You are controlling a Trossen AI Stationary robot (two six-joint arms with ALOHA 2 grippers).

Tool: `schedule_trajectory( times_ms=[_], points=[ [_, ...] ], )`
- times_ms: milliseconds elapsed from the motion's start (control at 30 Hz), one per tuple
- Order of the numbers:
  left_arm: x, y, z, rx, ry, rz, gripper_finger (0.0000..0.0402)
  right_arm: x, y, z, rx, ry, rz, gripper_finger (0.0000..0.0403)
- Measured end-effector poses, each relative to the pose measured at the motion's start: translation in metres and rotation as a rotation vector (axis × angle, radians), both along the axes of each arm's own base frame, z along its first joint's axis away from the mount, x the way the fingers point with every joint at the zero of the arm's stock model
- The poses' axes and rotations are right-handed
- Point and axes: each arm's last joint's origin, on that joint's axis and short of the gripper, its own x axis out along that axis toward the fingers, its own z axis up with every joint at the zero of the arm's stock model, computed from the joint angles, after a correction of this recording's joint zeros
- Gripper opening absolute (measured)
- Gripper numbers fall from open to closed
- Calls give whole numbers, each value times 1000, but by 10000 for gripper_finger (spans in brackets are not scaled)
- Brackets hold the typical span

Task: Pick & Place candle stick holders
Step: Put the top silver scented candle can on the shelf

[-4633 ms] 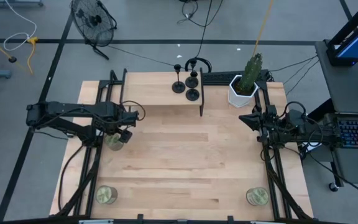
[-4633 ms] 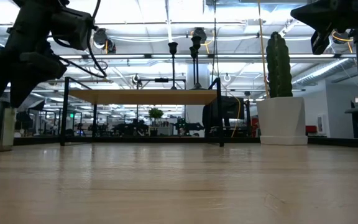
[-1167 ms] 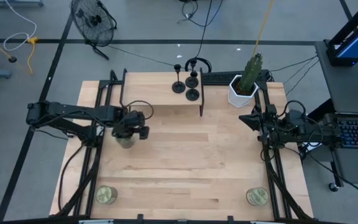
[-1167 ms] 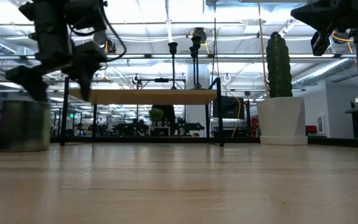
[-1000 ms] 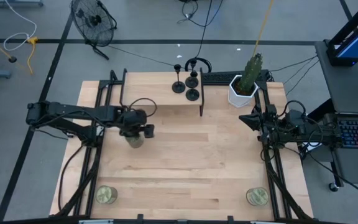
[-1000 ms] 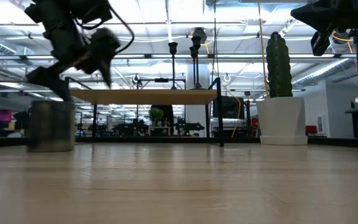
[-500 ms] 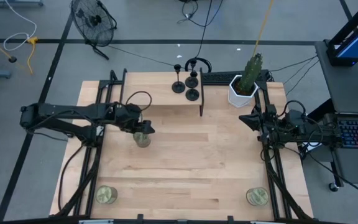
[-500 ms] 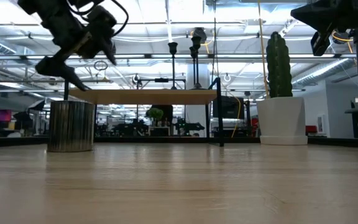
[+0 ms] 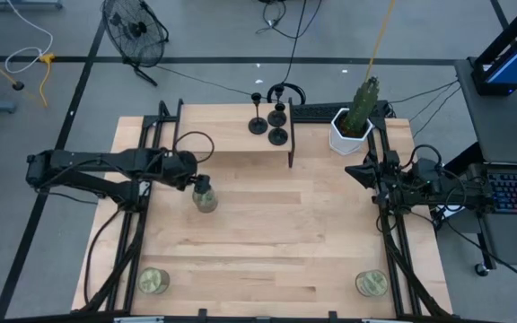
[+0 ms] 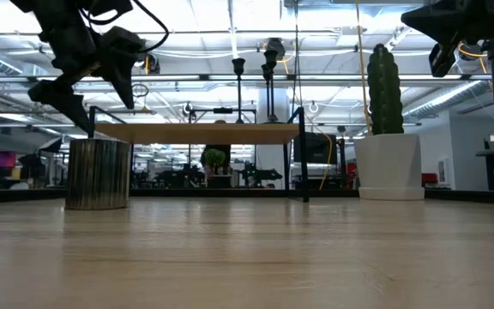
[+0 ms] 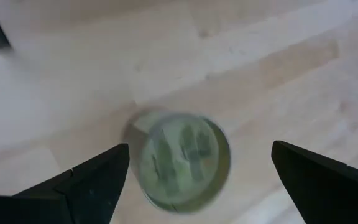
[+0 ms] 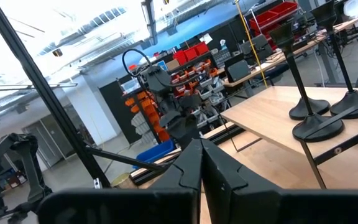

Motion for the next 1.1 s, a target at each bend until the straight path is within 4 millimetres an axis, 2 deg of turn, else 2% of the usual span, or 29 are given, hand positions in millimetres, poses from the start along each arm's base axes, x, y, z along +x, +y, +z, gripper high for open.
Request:
schedule_trajectory(
  times_ms=[200,867,1100],
  points=[
    [0,1,0,53,8,-44,399,0,0,0,6,-1,1,0],
    [-1,1,0,-7,-5,92,400,0,0,0,3,-1,1,0],
    [3,-4,-3,-29,14,59,400,0,0,0,3,-1,1,0]
  ],
)
